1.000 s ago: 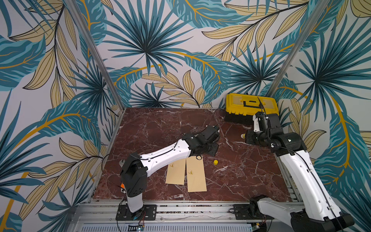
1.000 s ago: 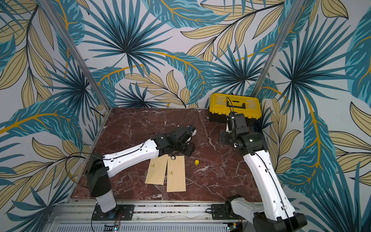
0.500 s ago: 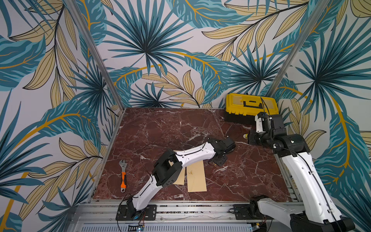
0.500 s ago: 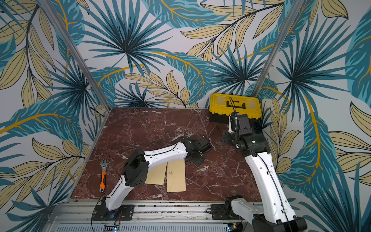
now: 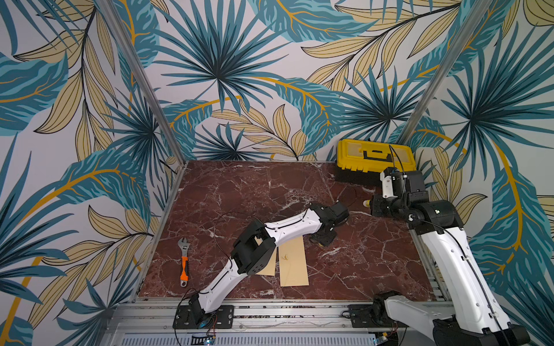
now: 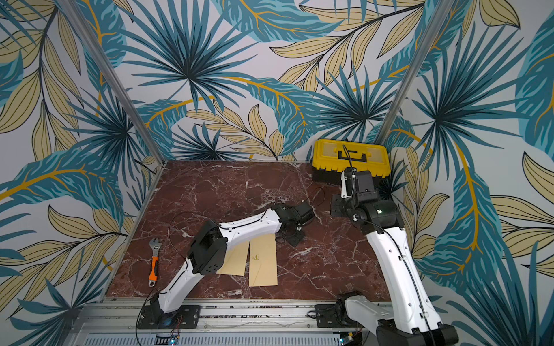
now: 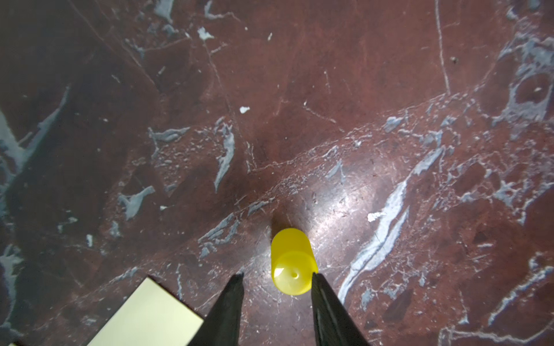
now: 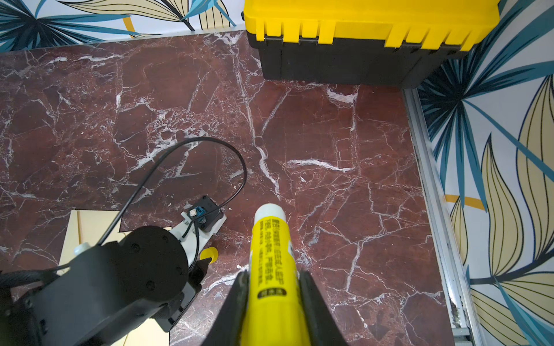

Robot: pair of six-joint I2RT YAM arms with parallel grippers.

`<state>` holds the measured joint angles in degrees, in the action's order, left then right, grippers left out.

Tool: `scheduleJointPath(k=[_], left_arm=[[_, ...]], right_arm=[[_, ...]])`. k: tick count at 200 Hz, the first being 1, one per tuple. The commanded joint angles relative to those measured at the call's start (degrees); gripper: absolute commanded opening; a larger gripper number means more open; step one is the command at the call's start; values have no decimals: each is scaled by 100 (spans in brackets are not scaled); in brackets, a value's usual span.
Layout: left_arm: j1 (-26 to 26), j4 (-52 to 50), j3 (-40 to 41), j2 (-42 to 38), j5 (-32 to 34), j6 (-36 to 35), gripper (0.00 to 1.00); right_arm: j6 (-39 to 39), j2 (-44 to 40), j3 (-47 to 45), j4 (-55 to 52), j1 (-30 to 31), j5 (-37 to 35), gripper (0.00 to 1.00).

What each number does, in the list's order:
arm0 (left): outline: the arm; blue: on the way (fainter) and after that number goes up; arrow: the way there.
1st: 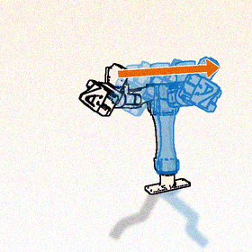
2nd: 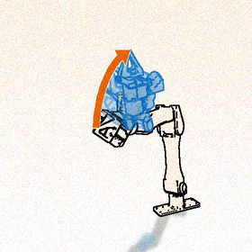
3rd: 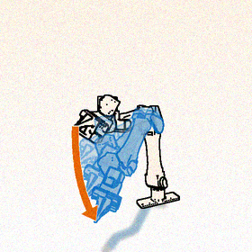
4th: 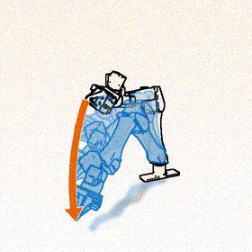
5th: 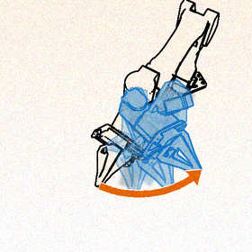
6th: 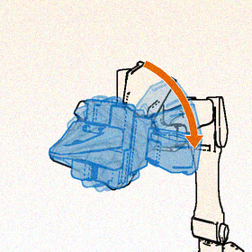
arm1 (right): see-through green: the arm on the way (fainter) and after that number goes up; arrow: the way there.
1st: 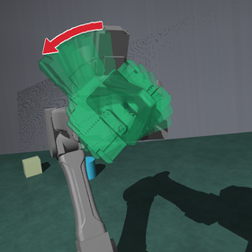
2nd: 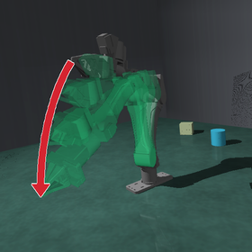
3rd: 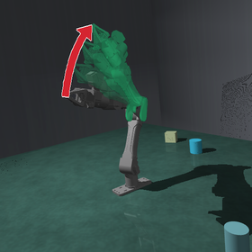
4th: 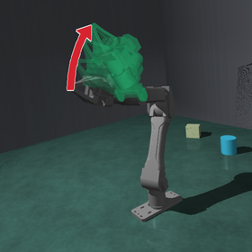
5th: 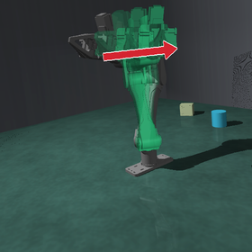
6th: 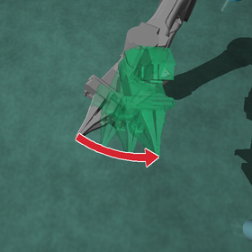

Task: Seal the envelope with a glue stick
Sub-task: Pick up the lid from the center of the board.

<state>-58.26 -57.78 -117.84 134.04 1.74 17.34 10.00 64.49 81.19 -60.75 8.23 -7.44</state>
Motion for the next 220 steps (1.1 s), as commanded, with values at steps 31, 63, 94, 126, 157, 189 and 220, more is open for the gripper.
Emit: scheduleJointPath(k=[31,63,94,126,157,189,220], left_arm=[[14,39,-230,237,-218,4,41],[2,46,-230,453,-183,-56,41],[5,29,-239,474,-173,-81,39],[-8,-4,-239,450,-105,-77,36],[-10,-81,-322,409,-11,-82,46],[-3,-83,-345,368,-14,-101,40],[-24,-113,-345,349,5,-91,37]], right_arm=[[-108,-70,-137,-16,-41,81,0],[-114,-57,-169,-6,-58,103,0],[-126,-55,-187,3,-66,120,0],[-119,-62,-194,11,-76,151,0],[-105,-50,-204,5,-84,181,0],[-100,-41,-200,12,-85,226,0],[-109,-23,-191,3,-82,243,0]])
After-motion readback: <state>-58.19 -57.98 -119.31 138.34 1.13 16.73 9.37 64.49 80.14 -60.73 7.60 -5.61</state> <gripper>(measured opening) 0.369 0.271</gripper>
